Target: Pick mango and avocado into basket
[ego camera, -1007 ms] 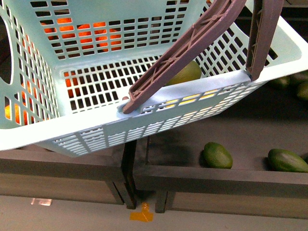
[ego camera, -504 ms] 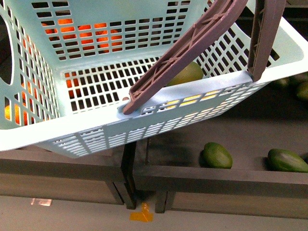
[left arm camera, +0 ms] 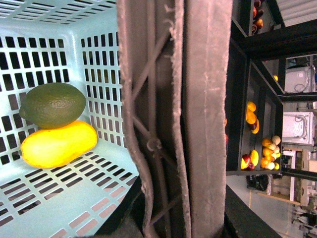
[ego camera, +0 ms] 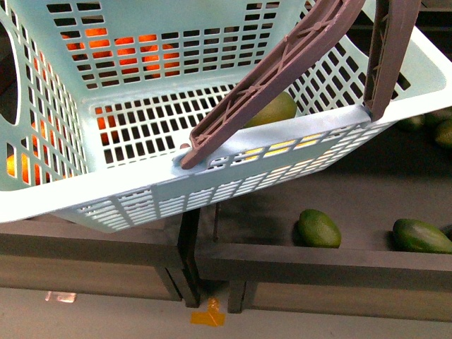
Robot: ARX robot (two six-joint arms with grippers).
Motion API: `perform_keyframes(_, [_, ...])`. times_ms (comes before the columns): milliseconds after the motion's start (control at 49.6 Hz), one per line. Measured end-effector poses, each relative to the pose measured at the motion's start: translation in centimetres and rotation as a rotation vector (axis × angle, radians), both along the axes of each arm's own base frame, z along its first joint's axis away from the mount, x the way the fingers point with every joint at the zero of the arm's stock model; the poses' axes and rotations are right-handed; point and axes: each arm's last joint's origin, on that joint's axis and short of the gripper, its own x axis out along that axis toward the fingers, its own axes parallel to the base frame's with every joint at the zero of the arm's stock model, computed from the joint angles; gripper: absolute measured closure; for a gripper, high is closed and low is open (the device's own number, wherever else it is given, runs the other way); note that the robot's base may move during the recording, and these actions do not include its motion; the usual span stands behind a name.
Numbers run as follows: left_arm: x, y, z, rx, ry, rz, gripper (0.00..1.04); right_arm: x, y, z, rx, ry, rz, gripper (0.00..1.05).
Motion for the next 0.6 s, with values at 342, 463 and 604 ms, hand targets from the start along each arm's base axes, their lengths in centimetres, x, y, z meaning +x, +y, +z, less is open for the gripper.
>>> perform_keyframes(342, [0.0, 0.0, 0.0, 0.000, 0.000, 0.000, 0.87, -1.2, 0.0, 0.2, 0.000, -0.008, 0.000, 1.03])
perform_keyframes(463, [0.0, 0.0, 0.0, 0.000, 0.000, 0.000, 0.87, -1.6, 0.0, 0.3, 0.000, -0.009, 0.000, 1.03])
perform_keyframes(604, [0.0, 0.0, 0.0, 0.000, 0.000, 0.000, 0.87, -1.9, 0.0, 0.3, 0.000, -0.010, 0.000, 1.03])
